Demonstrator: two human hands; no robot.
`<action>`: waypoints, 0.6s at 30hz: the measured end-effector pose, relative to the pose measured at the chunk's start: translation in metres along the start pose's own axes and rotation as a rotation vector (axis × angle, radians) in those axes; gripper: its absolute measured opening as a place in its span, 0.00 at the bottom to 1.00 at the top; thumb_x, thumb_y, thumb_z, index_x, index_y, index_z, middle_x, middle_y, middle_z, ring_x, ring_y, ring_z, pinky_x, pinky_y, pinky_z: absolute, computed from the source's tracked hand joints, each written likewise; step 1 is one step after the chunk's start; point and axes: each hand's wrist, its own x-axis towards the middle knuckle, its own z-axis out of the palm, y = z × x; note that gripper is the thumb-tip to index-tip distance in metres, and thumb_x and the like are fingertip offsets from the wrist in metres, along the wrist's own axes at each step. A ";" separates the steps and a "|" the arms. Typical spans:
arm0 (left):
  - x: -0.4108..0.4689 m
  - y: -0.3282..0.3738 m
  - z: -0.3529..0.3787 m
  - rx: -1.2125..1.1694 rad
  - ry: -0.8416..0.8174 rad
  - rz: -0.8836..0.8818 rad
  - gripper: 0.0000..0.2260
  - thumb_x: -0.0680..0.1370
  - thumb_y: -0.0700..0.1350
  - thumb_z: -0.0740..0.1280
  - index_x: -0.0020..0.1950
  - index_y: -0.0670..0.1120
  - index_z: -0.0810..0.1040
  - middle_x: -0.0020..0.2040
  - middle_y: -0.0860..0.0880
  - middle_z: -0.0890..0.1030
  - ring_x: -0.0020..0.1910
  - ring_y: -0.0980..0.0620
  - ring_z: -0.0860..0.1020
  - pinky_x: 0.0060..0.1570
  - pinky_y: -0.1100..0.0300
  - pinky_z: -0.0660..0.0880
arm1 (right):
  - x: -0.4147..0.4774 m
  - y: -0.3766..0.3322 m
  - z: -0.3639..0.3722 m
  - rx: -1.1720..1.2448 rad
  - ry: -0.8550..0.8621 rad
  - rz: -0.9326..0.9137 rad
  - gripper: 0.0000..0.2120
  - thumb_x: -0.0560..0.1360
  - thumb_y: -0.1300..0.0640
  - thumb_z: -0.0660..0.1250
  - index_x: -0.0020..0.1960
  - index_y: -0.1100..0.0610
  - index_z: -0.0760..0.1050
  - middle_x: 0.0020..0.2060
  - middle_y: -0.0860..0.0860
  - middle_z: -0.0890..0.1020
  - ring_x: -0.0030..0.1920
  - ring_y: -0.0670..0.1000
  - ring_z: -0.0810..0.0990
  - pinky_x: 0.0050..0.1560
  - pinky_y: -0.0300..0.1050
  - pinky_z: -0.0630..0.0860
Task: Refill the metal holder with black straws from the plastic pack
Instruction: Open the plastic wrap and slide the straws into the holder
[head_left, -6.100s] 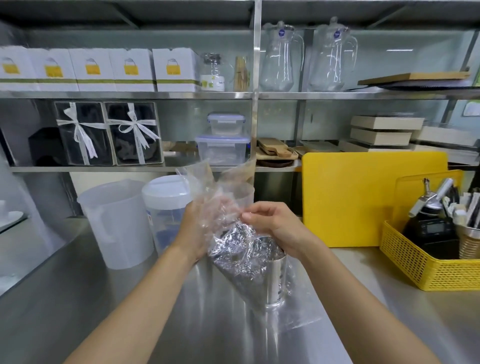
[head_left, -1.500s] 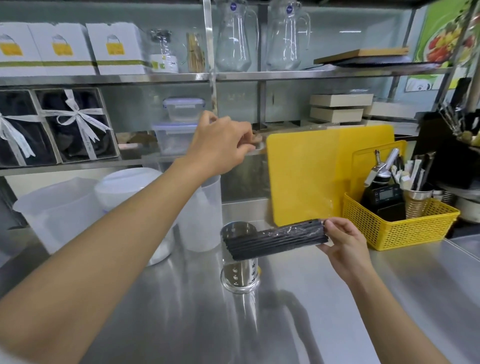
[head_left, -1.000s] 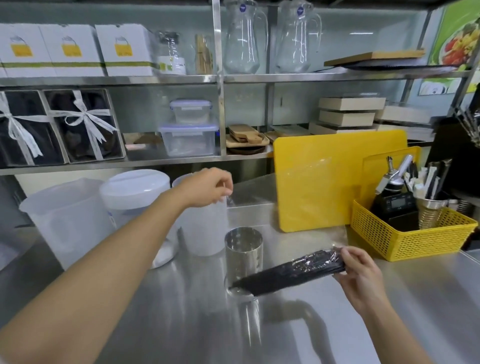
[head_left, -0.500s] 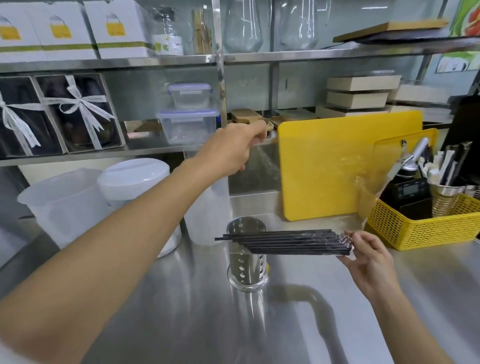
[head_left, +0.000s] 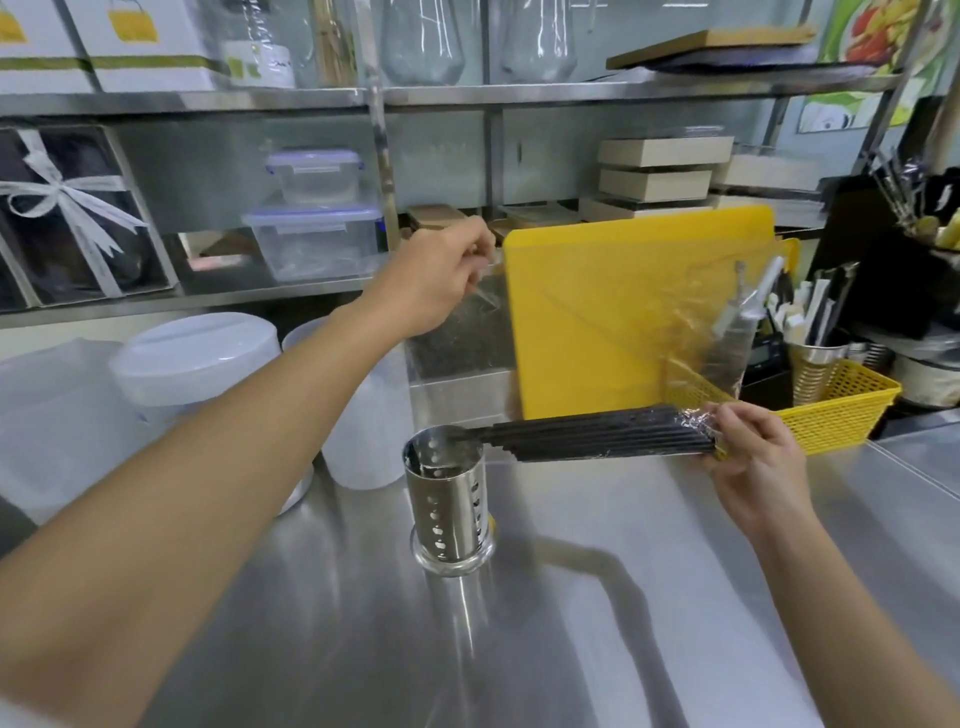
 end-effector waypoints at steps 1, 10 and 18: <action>-0.001 -0.001 0.002 0.001 0.005 -0.003 0.04 0.79 0.41 0.59 0.50 0.44 0.73 0.44 0.44 0.80 0.45 0.45 0.80 0.49 0.46 0.77 | 0.001 -0.003 0.001 -0.018 -0.003 -0.003 0.04 0.70 0.63 0.67 0.38 0.57 0.74 0.33 0.47 0.84 0.36 0.45 0.83 0.33 0.43 0.79; -0.003 -0.029 0.009 -0.029 0.010 -0.077 0.02 0.78 0.43 0.61 0.47 0.49 0.72 0.45 0.45 0.80 0.47 0.47 0.79 0.51 0.48 0.77 | 0.007 -0.017 0.011 -0.129 0.012 -0.034 0.08 0.73 0.66 0.66 0.38 0.56 0.76 0.32 0.47 0.83 0.37 0.45 0.82 0.33 0.44 0.79; -0.012 -0.051 0.008 -0.074 0.019 -0.146 0.03 0.78 0.42 0.62 0.46 0.49 0.72 0.44 0.47 0.79 0.46 0.49 0.80 0.50 0.51 0.76 | 0.011 -0.015 0.023 -0.192 -0.016 -0.052 0.07 0.72 0.66 0.67 0.39 0.55 0.78 0.33 0.48 0.83 0.41 0.48 0.81 0.45 0.54 0.75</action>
